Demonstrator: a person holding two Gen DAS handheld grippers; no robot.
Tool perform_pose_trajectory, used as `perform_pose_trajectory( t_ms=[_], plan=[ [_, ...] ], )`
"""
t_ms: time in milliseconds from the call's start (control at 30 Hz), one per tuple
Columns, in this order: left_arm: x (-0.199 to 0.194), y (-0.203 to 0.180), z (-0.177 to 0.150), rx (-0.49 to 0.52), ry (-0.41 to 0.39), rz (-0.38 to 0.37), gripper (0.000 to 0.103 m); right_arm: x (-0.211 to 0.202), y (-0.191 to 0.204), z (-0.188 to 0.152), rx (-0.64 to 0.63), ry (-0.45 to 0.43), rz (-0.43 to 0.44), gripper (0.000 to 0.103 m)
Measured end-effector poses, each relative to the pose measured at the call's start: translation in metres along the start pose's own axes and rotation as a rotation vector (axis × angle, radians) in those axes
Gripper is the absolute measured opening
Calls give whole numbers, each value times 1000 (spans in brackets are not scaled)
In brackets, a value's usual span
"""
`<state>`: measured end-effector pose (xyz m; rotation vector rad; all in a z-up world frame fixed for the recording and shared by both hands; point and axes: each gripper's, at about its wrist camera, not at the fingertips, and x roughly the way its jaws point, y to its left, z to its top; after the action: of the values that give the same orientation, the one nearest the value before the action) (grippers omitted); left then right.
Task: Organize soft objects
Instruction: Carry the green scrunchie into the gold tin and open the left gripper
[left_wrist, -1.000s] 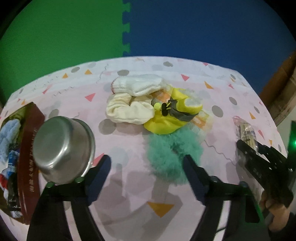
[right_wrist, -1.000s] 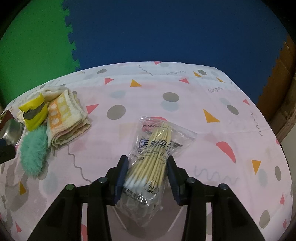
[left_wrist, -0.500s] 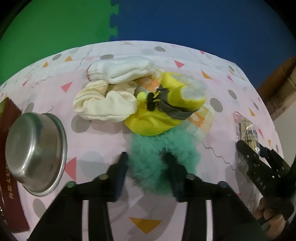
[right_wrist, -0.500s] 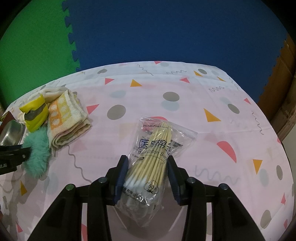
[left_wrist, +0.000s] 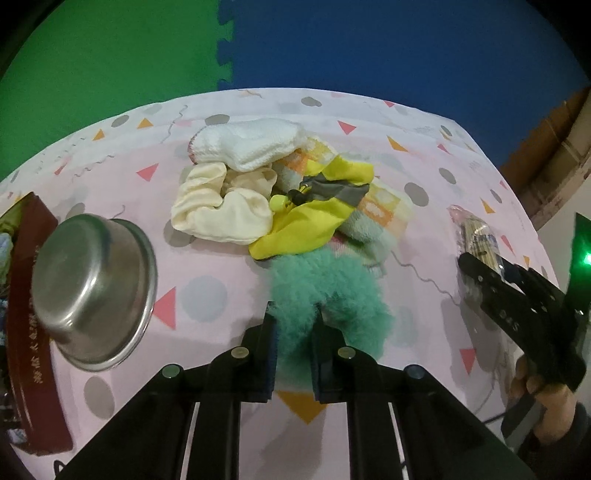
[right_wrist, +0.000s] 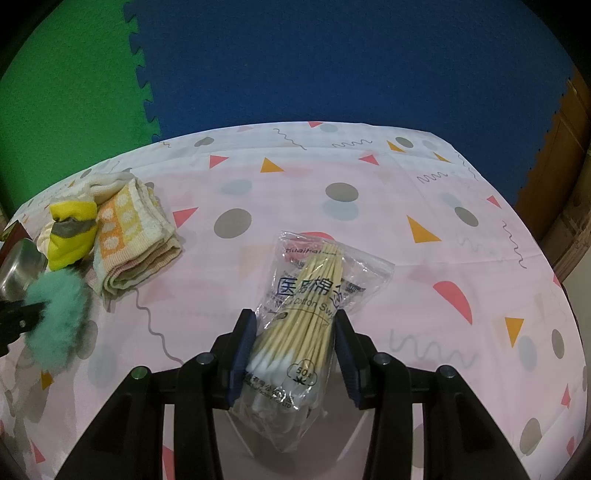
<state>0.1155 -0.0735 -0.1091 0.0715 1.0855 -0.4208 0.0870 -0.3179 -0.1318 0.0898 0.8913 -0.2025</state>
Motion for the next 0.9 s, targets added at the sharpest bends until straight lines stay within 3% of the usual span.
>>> perform_pose_trajectory(
  t_ms=[433,900],
  plan=[
    [-39,9,-27,31,-29,22,12,0,1,0,0,-1,-1,44],
    [-93,83,-14,-105,-132,140,12,0,0,0,-1,-1,-3,44]
  ],
)
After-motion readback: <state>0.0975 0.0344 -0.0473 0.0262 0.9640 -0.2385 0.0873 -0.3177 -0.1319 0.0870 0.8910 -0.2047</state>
